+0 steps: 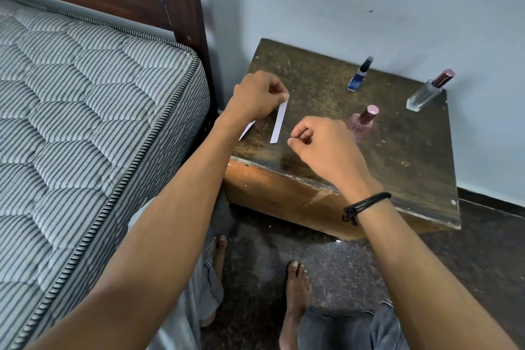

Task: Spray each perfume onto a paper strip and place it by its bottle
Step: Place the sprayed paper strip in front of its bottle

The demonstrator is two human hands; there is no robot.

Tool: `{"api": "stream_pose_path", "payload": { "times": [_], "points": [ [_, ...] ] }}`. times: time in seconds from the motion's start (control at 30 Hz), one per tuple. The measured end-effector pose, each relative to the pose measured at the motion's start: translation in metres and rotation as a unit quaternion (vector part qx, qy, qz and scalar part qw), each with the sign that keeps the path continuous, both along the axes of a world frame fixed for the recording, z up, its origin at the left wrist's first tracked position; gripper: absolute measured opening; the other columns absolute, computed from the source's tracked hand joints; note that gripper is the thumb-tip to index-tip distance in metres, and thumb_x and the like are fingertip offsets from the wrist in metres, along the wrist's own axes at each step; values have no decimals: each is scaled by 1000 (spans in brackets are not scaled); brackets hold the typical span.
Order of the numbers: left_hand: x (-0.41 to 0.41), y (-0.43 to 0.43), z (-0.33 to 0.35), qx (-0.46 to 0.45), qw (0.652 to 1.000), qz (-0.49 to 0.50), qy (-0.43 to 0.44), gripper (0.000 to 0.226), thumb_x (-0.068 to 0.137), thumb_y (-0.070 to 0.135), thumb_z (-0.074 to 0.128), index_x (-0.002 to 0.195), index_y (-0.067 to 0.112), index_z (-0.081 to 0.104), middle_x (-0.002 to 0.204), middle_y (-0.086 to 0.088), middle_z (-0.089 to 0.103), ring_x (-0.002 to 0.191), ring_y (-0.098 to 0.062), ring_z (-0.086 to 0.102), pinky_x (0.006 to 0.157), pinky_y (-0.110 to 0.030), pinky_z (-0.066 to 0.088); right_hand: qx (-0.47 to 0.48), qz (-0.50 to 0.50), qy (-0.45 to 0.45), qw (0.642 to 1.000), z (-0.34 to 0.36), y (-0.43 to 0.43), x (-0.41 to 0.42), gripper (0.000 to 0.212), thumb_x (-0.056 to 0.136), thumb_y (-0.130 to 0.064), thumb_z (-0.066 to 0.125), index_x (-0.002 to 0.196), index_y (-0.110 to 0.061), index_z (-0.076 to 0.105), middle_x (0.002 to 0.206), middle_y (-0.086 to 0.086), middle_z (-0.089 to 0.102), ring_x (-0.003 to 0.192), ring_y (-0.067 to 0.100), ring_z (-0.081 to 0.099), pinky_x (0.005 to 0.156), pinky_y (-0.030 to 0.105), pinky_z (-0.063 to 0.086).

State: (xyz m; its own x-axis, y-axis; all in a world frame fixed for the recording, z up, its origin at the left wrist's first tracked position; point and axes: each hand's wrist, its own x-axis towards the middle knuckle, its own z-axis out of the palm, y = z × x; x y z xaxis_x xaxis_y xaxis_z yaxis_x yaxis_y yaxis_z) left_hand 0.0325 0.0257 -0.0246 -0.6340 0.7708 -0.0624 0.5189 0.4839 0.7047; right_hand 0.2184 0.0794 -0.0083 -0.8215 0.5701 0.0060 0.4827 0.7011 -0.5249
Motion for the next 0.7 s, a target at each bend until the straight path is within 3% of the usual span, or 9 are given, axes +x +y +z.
{"api": "stream_pose_path", "payload": {
  "times": [0.07, 0.23, 0.33, 0.4, 0.53, 0.7],
  "points": [
    [-4, -4, 4, 39, 999, 10, -34, 7, 89, 28, 71, 91, 26, 77, 89, 12, 71, 91, -8, 64, 91, -33, 53, -53, -61, 15, 997, -8, 2, -5, 11, 90, -34, 77, 96, -25, 75, 82, -13, 72, 68, -1, 67, 59, 13, 49],
    [-14, -10, 8, 71, 996, 26, -55, 8, 87, 27, 74, 92, 25, 80, 81, 16, 71, 77, 6, 63, 64, -7, 43, -203, -122, 46, 971, -16, -1, -16, 36, 86, -42, 82, 112, -18, 76, 94, -6, 76, 73, 8, 75, 79, 33, 63],
    [-18, -11, 8, 88, 994, 25, -65, 8, 87, 25, 75, 92, 23, 80, 80, 16, 71, 73, 9, 62, 54, -1, 40, -244, -137, 66, 958, -21, -6, -22, 22, 85, -39, 83, 100, -24, 78, 86, -7, 76, 70, 7, 75, 81, 36, 64],
    [-19, -11, 8, 96, 993, 25, -66, 9, 87, 25, 75, 93, 22, 81, 82, 14, 72, 74, 7, 62, 54, -1, 39, -250, -138, 72, 956, -22, -8, -25, 6, 87, -33, 82, 85, -29, 77, 78, -7, 77, 70, 10, 75, 82, 39, 64],
    [-20, -11, 7, 96, 993, 23, -66, 11, 88, 26, 74, 96, 22, 80, 90, 10, 75, 86, 1, 66, 62, -3, 41, -278, -138, 72, 948, -25, -7, -29, 13, 91, -22, 78, 79, -28, 76, 78, -2, 77, 76, 15, 74, 83, 42, 63],
    [-21, -8, 4, 104, 990, 21, -88, 12, 89, 25, 73, 98, 23, 80, 93, 9, 75, 90, -1, 66, 69, -9, 44, -333, -146, 81, 928, -28, -4, -33, 7, 90, -21, 79, 82, -22, 79, 76, -2, 78, 63, 1, 66, 68, 21, 59]
  ]
}}
